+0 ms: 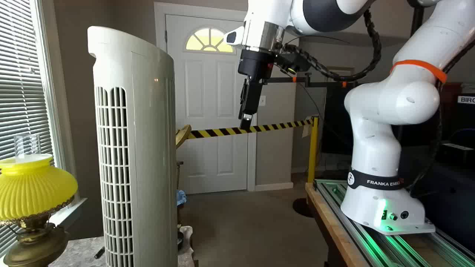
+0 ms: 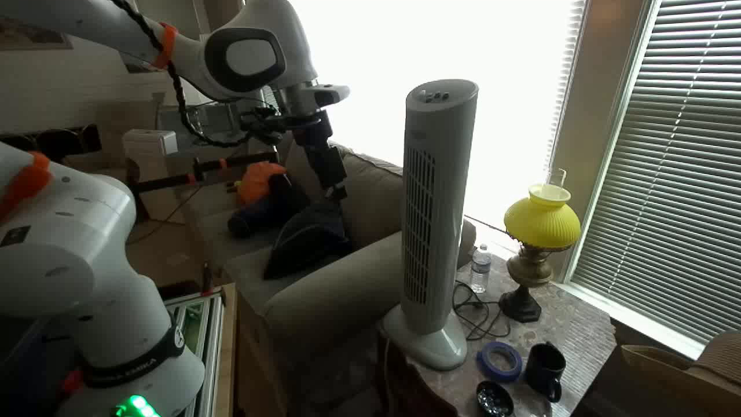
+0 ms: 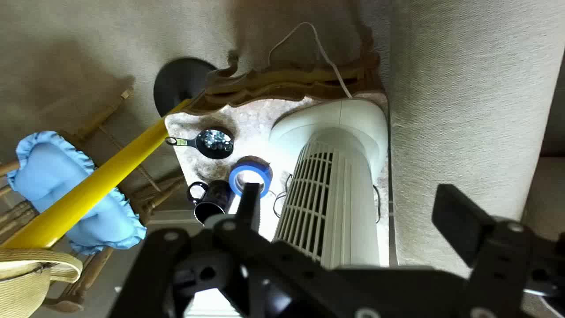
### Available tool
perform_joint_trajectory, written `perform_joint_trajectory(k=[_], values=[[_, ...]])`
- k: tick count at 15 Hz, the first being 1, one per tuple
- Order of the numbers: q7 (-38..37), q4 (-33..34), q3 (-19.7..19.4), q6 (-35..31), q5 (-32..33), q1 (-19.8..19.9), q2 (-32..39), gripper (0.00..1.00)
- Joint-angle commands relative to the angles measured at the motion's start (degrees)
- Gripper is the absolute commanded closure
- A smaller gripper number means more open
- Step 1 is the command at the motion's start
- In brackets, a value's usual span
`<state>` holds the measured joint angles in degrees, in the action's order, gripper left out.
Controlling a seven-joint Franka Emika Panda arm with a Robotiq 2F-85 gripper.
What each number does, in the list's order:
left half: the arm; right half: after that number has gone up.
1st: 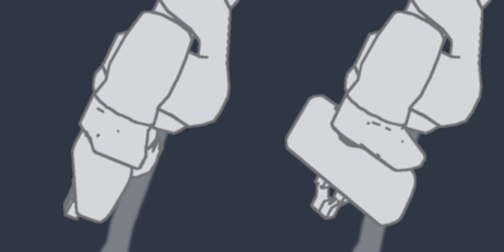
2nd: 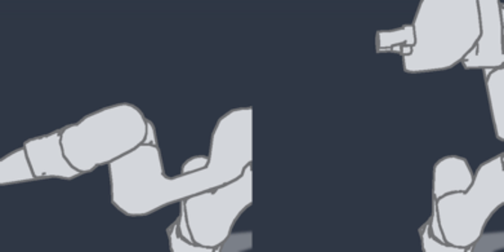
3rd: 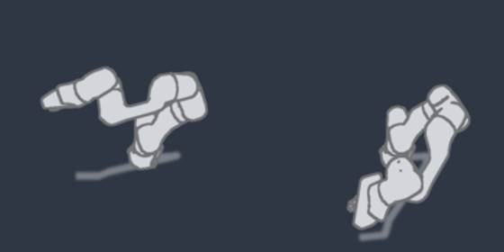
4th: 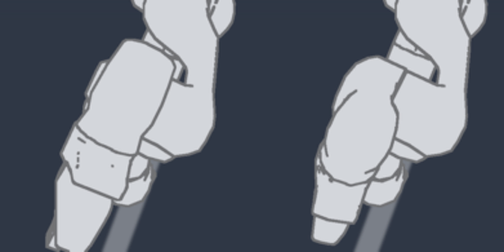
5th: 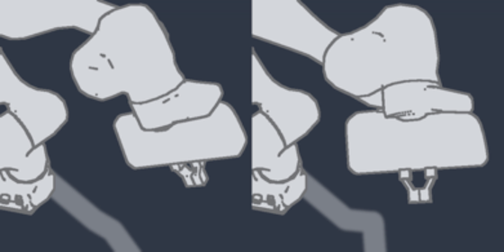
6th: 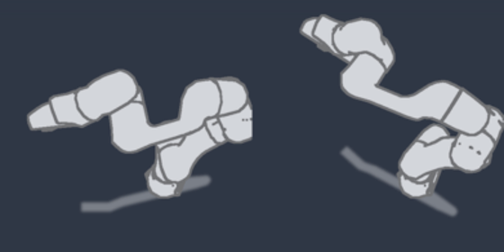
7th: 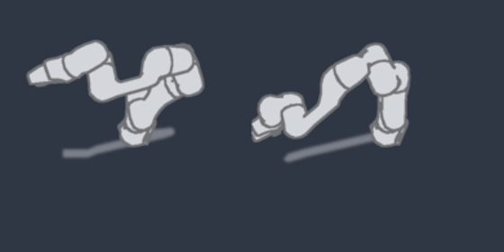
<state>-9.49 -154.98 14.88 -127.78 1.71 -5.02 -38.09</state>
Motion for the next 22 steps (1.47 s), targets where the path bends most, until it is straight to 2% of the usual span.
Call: perform_joint_trajectory(k=[1,9,13,17,20,22], values=[[-0.6,0.1,-0.9,0.2,0.8,-0.9,0.2,0.0],[-0.6,0.1,-0.9,0.2,0.8,-0.9,0.2,0.0],[0.8,3.2,-8.4,0.1,-2.7,2.0,4.6,0.0],[0.8,8.6,-16.3,-0.4,-3.3,7.4,10.8,0.0],[-0.6,13.1,-20.6,-0.5,-4.0,11.4,16.8,0.0],[-2.6,15.3,-22.1,-3.3,-5.8,12.9,21.9,0.0]])
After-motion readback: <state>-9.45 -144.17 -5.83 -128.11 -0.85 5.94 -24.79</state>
